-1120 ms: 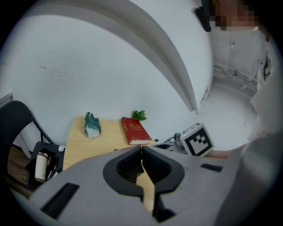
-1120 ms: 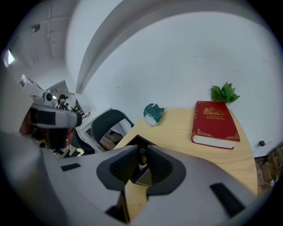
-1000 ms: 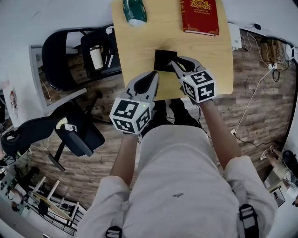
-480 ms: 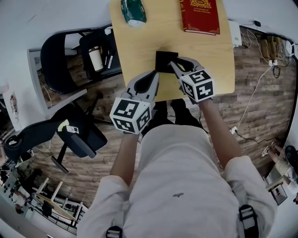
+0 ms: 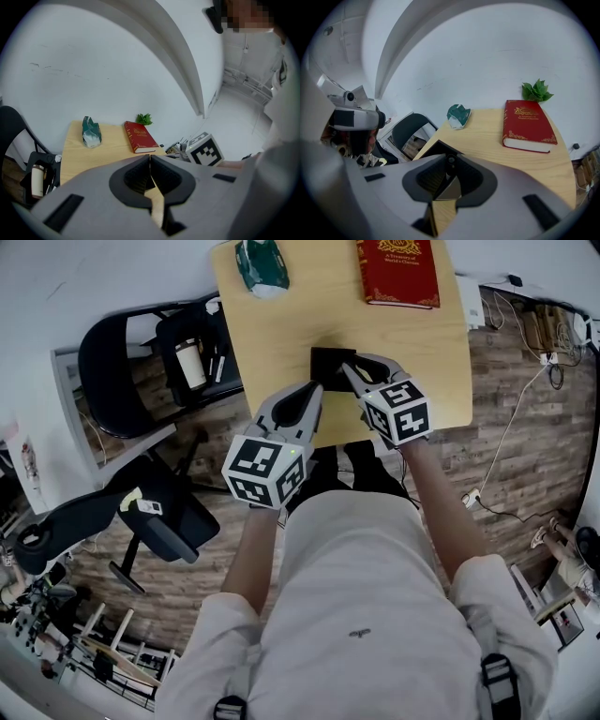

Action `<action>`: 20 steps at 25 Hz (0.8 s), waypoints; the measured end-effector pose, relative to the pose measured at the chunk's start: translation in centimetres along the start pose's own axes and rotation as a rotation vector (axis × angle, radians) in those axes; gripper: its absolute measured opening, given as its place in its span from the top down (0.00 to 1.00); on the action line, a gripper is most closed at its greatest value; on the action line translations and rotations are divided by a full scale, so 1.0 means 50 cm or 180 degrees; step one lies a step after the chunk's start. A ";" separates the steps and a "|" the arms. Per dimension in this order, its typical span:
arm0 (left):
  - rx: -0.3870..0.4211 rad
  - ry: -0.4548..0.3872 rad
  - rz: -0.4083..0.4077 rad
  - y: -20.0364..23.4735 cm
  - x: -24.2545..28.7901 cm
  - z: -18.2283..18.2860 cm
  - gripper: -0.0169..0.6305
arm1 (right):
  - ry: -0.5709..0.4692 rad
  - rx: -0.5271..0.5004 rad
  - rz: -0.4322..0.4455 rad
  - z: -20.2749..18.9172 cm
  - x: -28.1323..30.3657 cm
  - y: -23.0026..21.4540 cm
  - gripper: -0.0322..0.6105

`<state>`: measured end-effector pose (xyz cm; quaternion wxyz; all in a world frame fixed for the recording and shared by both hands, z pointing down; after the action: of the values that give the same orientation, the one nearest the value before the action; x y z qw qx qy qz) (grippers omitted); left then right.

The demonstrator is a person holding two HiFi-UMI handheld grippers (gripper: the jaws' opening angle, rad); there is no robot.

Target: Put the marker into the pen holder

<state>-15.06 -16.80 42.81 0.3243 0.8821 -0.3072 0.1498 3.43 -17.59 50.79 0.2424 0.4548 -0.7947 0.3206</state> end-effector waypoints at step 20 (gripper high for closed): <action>0.0008 0.0044 -0.0027 0.004 0.017 0.007 0.96 | 0.0037 -0.0131 -0.0022 0.005 0.003 -0.009 0.83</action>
<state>-14.50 -17.56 43.03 0.3260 0.8827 -0.3009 0.1549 3.71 -18.03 50.84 0.2574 0.4506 -0.7981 0.3060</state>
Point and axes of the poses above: the fingertips, and each gripper's own axes: x forward along the fingers, y to its left, z out of its top, the point moved 10 cm from there along -x, backward along the fingers, and after that the axes turned 3 degrees about -y, right-handed, at the moved point
